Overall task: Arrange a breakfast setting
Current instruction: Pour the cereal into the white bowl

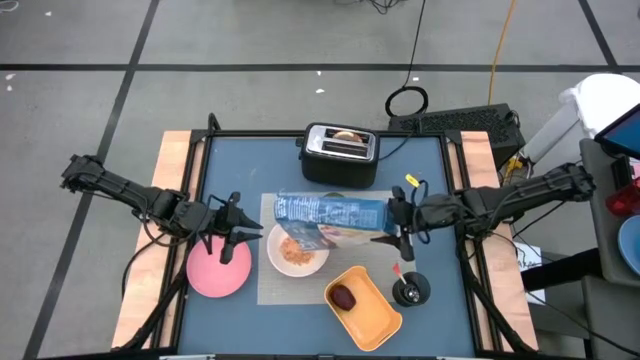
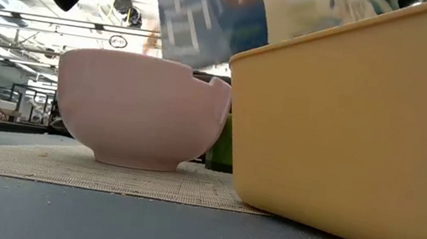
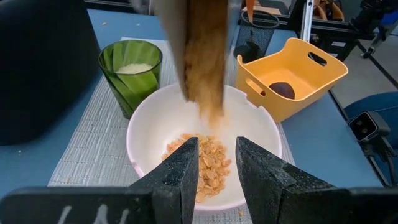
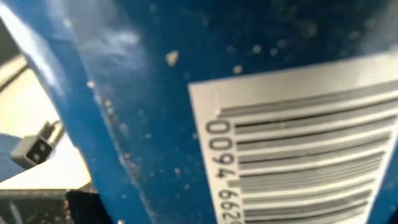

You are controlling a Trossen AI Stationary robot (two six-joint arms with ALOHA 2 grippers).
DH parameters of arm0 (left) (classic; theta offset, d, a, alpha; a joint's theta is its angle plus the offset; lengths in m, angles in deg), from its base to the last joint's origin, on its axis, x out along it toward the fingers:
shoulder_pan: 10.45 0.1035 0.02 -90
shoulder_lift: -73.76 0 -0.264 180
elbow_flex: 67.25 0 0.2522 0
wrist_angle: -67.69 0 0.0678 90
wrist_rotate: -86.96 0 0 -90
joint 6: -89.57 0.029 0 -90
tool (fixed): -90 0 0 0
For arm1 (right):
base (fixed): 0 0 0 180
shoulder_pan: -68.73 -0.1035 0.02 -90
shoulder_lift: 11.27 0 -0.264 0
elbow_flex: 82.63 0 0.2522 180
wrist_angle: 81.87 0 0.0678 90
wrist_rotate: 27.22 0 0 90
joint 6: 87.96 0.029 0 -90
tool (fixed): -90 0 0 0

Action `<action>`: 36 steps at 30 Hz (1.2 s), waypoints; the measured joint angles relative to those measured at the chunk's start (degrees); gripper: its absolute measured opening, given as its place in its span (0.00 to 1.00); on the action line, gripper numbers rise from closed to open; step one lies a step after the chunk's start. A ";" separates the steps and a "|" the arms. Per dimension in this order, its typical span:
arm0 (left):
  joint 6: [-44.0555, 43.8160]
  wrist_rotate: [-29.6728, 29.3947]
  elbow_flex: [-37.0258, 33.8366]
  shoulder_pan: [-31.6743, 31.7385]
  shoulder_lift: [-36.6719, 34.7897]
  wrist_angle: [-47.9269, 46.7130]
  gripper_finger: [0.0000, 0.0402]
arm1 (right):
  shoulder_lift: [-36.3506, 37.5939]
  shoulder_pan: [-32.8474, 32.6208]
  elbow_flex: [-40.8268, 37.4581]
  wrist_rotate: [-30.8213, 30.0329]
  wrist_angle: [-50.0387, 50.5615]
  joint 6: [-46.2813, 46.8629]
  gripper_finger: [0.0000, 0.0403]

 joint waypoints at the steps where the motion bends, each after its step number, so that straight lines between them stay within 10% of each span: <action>1: 0.01 0.00 0.00 0.00 0.00 0.00 0.28 | -0.08 0.00 -0.08 0.06 0.28 0.25 0.64; 36: -0.07 0.00 0.00 0.00 0.00 0.00 0.28 | 0.05 0.00 -0.25 -0.12 0.47 0.34 0.65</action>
